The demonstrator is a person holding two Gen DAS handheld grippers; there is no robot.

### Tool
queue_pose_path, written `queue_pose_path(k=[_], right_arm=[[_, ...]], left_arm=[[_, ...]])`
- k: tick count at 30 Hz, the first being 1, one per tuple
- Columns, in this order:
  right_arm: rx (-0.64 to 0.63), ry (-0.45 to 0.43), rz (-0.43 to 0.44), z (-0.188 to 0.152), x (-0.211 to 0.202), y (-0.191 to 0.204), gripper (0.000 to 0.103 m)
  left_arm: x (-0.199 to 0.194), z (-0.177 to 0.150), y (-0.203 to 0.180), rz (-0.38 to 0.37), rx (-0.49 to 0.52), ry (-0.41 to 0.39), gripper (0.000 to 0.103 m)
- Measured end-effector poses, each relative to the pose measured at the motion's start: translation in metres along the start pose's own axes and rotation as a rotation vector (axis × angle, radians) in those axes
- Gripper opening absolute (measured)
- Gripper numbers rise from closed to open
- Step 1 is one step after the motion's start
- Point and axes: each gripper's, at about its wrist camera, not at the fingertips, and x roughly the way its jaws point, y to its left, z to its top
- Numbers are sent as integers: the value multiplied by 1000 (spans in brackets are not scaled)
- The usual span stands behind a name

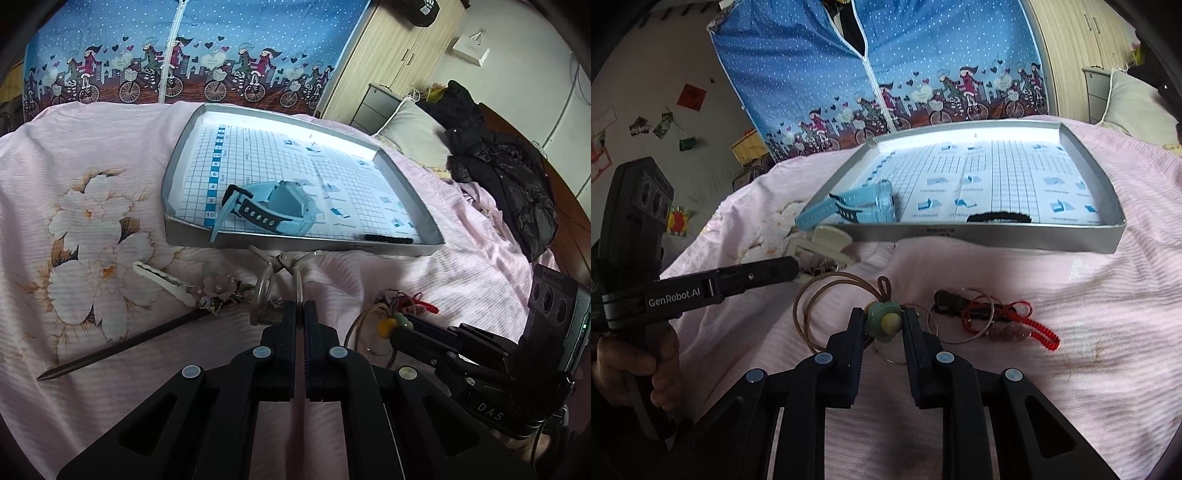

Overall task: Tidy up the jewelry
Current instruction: 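Grasp the beige claw clip with the left tool while the right tool grasps the green-bead keychain, then lower the beige clip into the tray with the left tool while the right tool releases the keychain there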

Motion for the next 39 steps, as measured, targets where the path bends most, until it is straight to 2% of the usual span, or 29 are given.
queue_pose_path(k=[8,14,20,30,39], right_arm=[[28,-35,-11,4,-8,-6,19],[41,-28,-11,3,-8,-9,19],[40,-26,-12,3,-7,-9,19],[32,-25,-20,-1,-7,-7,19],[57,-121,-20,7,-26,-12,19]], left_arm=[[9,-1,-3,-3,23,52,1],[23,-5,-7,35,70,78,2],[26,-5,2,46,38,87,2],[16,-5,1,55,64,12,2],[-8,-2,-14,12,75,-88,1]])
